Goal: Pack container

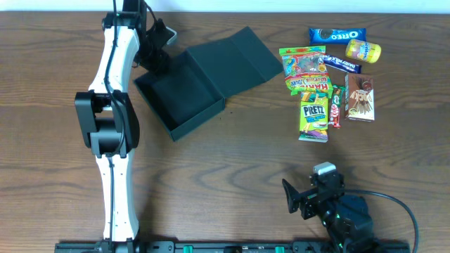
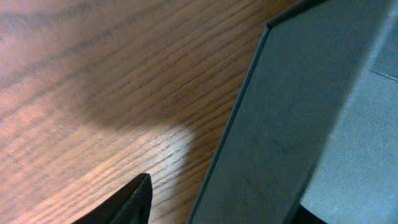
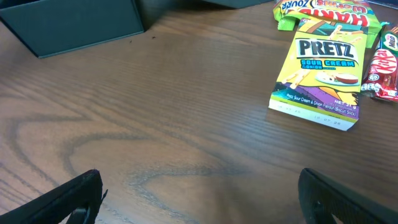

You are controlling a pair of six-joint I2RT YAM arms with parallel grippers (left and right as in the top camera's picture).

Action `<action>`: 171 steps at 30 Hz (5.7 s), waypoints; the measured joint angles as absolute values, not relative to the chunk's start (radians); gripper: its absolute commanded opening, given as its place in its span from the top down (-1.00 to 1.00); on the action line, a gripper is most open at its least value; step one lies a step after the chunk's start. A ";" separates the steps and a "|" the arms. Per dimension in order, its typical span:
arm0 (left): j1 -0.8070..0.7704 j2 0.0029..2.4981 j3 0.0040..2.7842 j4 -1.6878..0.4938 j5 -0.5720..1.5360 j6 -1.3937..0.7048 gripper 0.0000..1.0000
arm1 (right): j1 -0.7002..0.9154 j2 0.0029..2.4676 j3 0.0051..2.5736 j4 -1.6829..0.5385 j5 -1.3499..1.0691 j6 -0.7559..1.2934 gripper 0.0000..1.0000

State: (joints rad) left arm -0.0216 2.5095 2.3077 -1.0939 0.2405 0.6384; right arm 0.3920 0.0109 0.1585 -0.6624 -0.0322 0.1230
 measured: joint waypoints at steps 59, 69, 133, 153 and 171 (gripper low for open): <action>-0.266 2.487 2.306 -1.462 0.205 -0.128 -0.27 | 0.392 0.011 0.159 -0.662 -0.032 0.123 -0.99; -0.266 2.254 2.334 -1.432 0.215 -0.045 -0.91 | 0.392 0.011 0.159 -0.662 -0.032 0.123 -0.99; -0.266 2.250 2.337 -1.473 0.344 0.140 -0.91 | 0.023 0.429 0.359 -0.181 -0.072 0.644 -0.99; -0.266 2.250 2.337 -1.374 0.334 0.144 -0.91 | -0.218 1.862 1.534 -0.503 -0.543 -0.035 -0.99; -0.266 2.250 2.337 -1.382 0.334 0.173 -0.91 | -0.110 2.094 1.578 -0.510 -0.423 -0.062 -0.99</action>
State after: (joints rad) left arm -0.2657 2.2498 2.3371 -1.3819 0.3336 0.1730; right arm -0.1101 2.0941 1.5784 -0.5098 -0.4229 -0.0624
